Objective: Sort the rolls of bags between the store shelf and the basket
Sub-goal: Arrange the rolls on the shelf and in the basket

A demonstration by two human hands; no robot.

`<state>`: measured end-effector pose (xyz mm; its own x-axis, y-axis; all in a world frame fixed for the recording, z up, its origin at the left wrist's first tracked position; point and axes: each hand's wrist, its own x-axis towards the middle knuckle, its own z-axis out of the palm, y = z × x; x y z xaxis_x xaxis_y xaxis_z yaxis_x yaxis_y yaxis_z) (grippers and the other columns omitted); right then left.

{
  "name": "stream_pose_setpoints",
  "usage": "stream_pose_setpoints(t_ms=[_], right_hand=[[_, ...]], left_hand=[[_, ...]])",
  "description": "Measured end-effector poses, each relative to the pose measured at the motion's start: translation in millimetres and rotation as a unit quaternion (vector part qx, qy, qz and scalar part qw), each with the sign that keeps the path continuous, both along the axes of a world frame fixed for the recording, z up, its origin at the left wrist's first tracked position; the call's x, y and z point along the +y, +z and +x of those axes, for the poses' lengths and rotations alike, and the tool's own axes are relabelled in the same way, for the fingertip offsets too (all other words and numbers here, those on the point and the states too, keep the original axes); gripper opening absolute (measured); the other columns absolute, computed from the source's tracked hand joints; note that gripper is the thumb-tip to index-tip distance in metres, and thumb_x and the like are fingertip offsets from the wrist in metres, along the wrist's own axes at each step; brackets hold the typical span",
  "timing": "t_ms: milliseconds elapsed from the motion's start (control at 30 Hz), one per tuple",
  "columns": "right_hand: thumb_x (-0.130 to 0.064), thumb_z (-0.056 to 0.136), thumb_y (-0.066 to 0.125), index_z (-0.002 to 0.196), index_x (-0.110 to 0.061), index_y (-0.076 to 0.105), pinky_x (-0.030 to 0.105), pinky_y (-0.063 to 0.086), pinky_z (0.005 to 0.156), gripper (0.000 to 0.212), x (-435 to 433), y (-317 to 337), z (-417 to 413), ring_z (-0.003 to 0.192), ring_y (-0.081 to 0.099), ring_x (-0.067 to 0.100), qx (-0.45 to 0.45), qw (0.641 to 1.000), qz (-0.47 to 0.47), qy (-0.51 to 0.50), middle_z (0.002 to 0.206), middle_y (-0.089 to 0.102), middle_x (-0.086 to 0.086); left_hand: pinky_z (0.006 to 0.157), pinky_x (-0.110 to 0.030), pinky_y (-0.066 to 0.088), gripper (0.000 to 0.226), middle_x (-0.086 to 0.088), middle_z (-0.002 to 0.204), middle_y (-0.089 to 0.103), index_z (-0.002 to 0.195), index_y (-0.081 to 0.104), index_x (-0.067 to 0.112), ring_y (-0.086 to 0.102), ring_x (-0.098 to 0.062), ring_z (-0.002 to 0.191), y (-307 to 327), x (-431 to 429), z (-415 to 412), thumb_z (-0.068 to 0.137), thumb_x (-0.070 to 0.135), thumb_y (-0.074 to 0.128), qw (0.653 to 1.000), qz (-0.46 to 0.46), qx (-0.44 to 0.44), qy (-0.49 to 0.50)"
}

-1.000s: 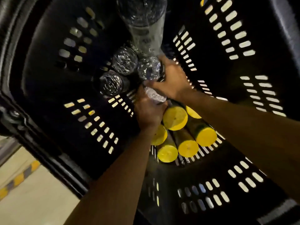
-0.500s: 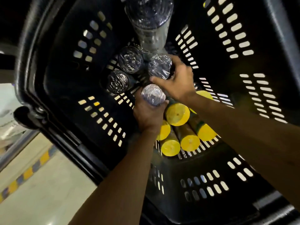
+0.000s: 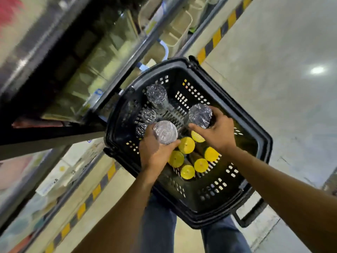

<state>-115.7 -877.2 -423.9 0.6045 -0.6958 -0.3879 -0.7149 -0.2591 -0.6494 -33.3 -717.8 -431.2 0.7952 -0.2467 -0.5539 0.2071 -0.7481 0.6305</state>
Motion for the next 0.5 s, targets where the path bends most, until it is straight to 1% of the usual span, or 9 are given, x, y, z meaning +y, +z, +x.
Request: stream_pose_setpoints(t_ms=[67,100,200,233,300,333,367,467,500], right_hand=[[-0.052,0.06,0.081,0.123,-0.02,0.057,0.03,0.052,0.09,0.074,6.3,36.0,-5.2,0.098,0.065,0.01,-0.019,0.999,-0.002,-0.027,0.107,0.07,-0.004],[-0.053,0.06,0.081,0.122,-0.021,0.056,0.03,0.052,0.09,0.075,10.0,55.0,-6.7,0.096,0.065,0.008,-0.029,0.999,0.0,-0.036,0.106,0.068,-0.007],[-0.045,0.061,0.084,0.117,-0.029,0.05,0.024,0.05,0.082,0.067,21.9,110.6,-13.1,0.088,0.064,0.007,-0.059,0.997,0.002,-0.045,0.098,0.064,-0.012],[-0.045,0.061,0.083,0.116,-0.028,0.051,0.026,0.052,0.08,0.066,26.2,127.9,-14.5,0.087,0.066,0.009,-0.07,0.997,-0.004,-0.039,0.096,0.067,-0.011],[-0.05,0.061,0.081,0.118,-0.023,0.054,0.036,0.055,0.082,0.07,36.9,162.4,-14.9,0.088,0.068,0.015,-0.082,0.996,-0.015,-0.019,0.099,0.07,-0.003],[-0.054,0.06,0.08,0.119,-0.022,0.054,0.04,0.055,0.082,0.072,42.7,178.1,-15.2,0.089,0.068,0.017,-0.085,0.996,-0.016,-0.004,0.1,0.071,0.0],[-0.058,0.059,0.078,0.119,-0.023,0.054,0.042,0.055,0.081,0.073,48.5,193.0,-15.1,0.088,0.068,0.018,-0.091,0.996,-0.013,0.012,0.098,0.072,0.0],[-0.069,0.058,0.071,0.115,-0.03,0.055,0.042,0.056,0.072,0.071,67.2,236.8,-13.2,0.075,0.069,0.015,-0.121,0.99,-0.007,0.071,0.084,0.072,-0.001],[-0.067,0.059,0.072,0.116,-0.029,0.056,0.04,0.057,0.073,0.071,73.4,249.8,-12.4,0.077,0.068,0.013,-0.135,0.987,-0.006,0.088,0.086,0.072,-0.002]], left_hand=[[0.089,-0.029,0.05,0.081,0.0,0.112,0.065,0.123,0.054,0.016,0.061,-0.018,0.101,40.0,7.5,12.6,0.053,0.032,0.091,0.999,-0.017,0.002,-0.031],[0.089,-0.03,0.05,0.082,-0.001,0.111,0.064,0.124,0.054,0.015,0.061,-0.018,0.101,59.8,12.4,17.6,0.053,0.03,0.091,0.999,-0.028,-0.004,-0.045],[0.094,-0.034,0.048,0.085,-0.002,0.118,0.059,0.125,0.055,0.009,0.057,-0.019,0.107,119.7,29.7,23.8,0.052,0.029,0.092,0.995,-0.042,-0.045,-0.084],[0.095,-0.036,0.048,0.083,-0.003,0.12,0.058,0.123,0.056,0.01,0.056,-0.021,0.108,137.5,37.0,24.0,0.051,0.03,0.093,0.993,-0.05,-0.061,-0.084],[0.089,-0.04,0.051,0.078,0.002,0.113,0.062,0.116,0.061,0.02,0.06,-0.019,0.103,171.0,52.6,24.2,0.047,0.041,0.091,0.993,-0.06,-0.079,-0.068],[0.086,-0.038,0.053,0.076,0.005,0.108,0.064,0.113,0.062,0.025,0.062,-0.017,0.1,187.8,59.8,24.2,0.045,0.047,0.089,0.993,-0.061,-0.076,-0.061],[0.085,-0.035,0.053,0.074,0.007,0.105,0.066,0.11,0.061,0.028,0.063,-0.014,0.099,204.6,66.4,23.1,0.044,0.047,0.089,0.994,-0.065,-0.068,-0.055],[0.082,-0.025,0.05,0.07,0.008,0.1,0.062,0.111,0.051,0.031,0.062,-0.015,0.1,252.7,89.9,13.7,0.055,0.022,0.092,0.993,-0.102,-0.062,-0.027],[0.078,-0.02,0.048,0.07,0.011,0.099,0.059,0.112,0.047,0.031,0.06,-0.013,0.098,268.1,98.0,8.8,0.058,0.02,0.09,0.991,-0.107,-0.07,-0.024]])
